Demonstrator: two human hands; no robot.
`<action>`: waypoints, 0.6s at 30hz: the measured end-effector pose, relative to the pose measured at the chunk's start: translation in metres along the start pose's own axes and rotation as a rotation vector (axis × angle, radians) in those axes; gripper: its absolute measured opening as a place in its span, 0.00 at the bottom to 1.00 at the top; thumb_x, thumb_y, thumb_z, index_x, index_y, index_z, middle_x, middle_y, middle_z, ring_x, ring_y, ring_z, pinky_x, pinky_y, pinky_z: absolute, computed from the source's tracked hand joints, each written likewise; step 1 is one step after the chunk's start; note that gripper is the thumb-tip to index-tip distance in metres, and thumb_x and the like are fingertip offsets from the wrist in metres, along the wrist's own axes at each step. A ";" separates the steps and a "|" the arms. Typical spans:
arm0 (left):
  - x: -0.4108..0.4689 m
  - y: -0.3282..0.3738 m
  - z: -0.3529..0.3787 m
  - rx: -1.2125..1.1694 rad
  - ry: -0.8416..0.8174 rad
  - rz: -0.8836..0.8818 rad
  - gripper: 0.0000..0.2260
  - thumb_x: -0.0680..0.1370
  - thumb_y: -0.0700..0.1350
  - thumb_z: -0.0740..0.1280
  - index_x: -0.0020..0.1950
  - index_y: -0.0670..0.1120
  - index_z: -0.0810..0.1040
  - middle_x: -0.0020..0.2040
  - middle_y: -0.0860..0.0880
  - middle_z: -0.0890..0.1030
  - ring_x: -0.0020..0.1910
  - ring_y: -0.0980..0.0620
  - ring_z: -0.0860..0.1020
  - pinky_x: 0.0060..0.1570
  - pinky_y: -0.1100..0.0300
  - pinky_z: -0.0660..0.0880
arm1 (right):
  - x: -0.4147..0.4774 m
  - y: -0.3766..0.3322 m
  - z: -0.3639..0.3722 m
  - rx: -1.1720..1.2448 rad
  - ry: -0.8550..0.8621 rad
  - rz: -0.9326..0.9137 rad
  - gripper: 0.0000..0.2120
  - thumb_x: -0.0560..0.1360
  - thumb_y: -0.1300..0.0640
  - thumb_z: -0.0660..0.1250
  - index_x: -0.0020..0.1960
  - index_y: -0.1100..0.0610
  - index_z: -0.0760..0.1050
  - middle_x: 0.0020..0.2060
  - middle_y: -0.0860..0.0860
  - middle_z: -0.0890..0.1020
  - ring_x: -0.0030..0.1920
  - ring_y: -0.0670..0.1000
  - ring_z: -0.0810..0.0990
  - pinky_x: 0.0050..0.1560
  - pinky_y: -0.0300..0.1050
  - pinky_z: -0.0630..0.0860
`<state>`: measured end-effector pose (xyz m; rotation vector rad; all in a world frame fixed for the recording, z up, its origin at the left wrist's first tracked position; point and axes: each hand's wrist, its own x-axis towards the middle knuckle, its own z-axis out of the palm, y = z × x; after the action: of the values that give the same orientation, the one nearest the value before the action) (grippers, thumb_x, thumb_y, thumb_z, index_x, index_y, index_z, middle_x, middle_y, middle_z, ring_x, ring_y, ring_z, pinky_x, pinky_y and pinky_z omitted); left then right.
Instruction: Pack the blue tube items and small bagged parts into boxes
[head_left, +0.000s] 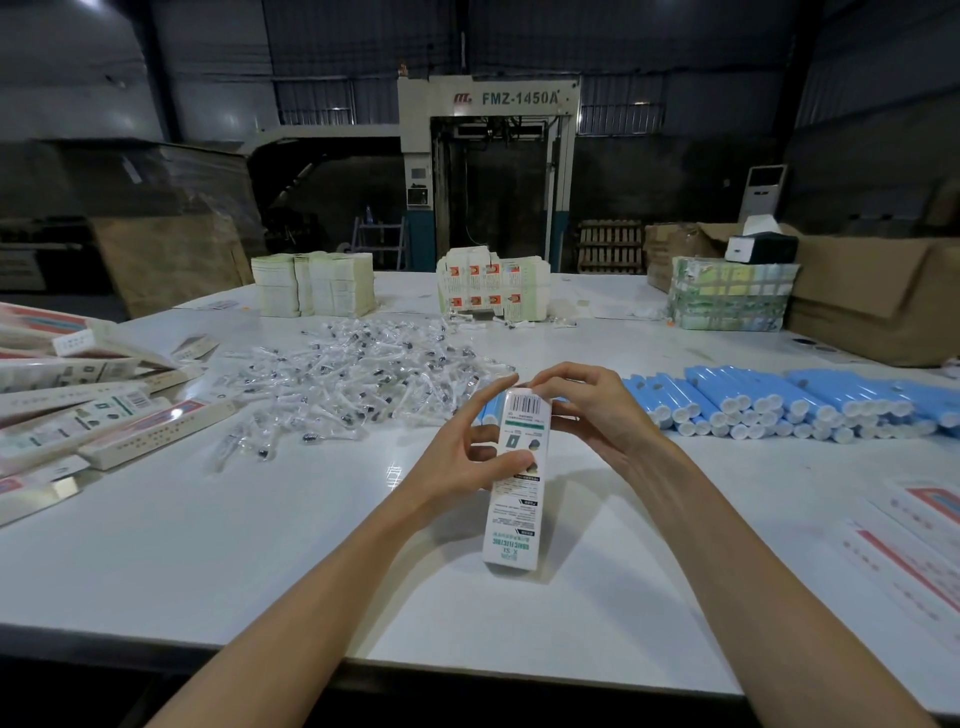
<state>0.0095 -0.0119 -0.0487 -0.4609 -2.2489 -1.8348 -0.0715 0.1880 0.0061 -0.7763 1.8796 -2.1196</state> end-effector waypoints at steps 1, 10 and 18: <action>0.000 0.000 0.000 -0.004 0.003 -0.003 0.38 0.76 0.51 0.81 0.80 0.70 0.65 0.59 0.44 0.88 0.58 0.41 0.87 0.53 0.42 0.86 | -0.001 0.000 0.000 -0.005 0.002 -0.001 0.03 0.77 0.64 0.72 0.49 0.64 0.83 0.48 0.60 0.87 0.52 0.59 0.87 0.48 0.49 0.83; 0.002 -0.005 -0.003 -0.033 0.060 -0.031 0.35 0.76 0.49 0.81 0.76 0.66 0.68 0.58 0.39 0.87 0.55 0.40 0.88 0.52 0.36 0.86 | -0.010 0.012 0.007 -0.123 -0.003 -0.117 0.09 0.78 0.59 0.75 0.58 0.57 0.86 0.51 0.55 0.88 0.55 0.56 0.87 0.57 0.51 0.84; 0.000 -0.004 -0.002 -0.060 0.051 -0.016 0.33 0.77 0.46 0.80 0.76 0.61 0.68 0.56 0.41 0.88 0.54 0.40 0.88 0.47 0.45 0.86 | -0.010 0.020 0.016 -0.167 0.085 -0.202 0.06 0.78 0.63 0.73 0.55 0.58 0.87 0.49 0.53 0.89 0.52 0.55 0.88 0.57 0.51 0.84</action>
<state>0.0078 -0.0148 -0.0518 -0.4033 -2.1754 -1.9045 -0.0593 0.1758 -0.0149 -0.9626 2.1268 -2.1626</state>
